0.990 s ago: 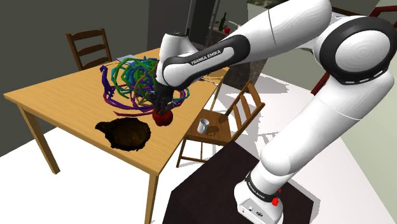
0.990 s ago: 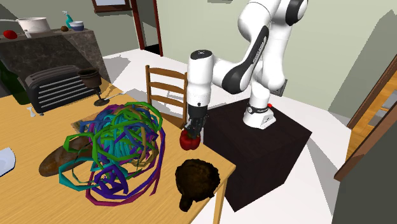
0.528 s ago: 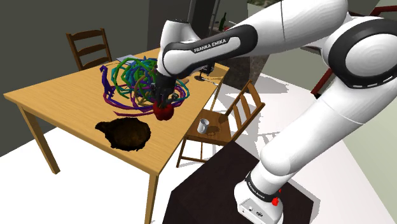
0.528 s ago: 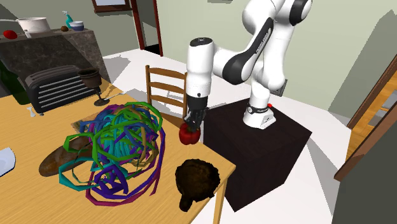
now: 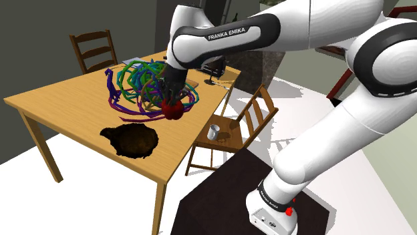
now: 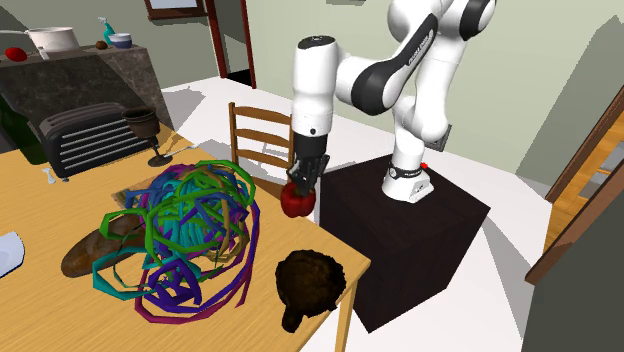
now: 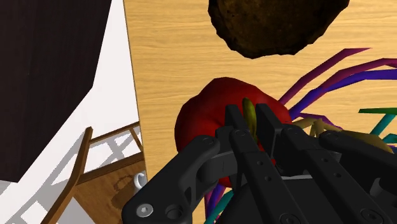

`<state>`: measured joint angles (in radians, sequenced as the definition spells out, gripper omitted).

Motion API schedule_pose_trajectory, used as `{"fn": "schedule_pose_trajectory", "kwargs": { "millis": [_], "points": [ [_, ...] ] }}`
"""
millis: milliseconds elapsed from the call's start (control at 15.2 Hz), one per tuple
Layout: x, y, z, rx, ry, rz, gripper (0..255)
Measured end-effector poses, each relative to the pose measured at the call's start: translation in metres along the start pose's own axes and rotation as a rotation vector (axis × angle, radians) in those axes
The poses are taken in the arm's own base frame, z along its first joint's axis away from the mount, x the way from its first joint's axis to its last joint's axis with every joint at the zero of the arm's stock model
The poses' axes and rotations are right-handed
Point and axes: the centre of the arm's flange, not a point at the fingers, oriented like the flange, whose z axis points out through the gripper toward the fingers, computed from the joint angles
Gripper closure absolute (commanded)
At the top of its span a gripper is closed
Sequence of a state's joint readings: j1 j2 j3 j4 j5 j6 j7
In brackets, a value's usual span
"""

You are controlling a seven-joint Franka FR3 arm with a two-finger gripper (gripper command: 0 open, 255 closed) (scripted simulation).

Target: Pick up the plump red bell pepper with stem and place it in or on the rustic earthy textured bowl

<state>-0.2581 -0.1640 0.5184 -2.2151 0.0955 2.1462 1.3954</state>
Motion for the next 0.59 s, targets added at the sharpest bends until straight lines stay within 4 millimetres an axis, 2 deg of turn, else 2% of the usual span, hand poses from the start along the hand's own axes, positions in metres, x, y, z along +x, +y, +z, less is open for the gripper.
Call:
{"fn": "schedule_pose_trajectory", "kwargs": {
  "millis": [66,198,594],
  "points": [
    [0.001,0.000,-0.004,0.000,0.000,0.000,255],
    [-0.010,-0.014,-0.013,0.000,0.000,-0.001,255],
    [-0.065,-0.065,-0.032,-0.001,0.000,-0.003,255]
  ]
}}
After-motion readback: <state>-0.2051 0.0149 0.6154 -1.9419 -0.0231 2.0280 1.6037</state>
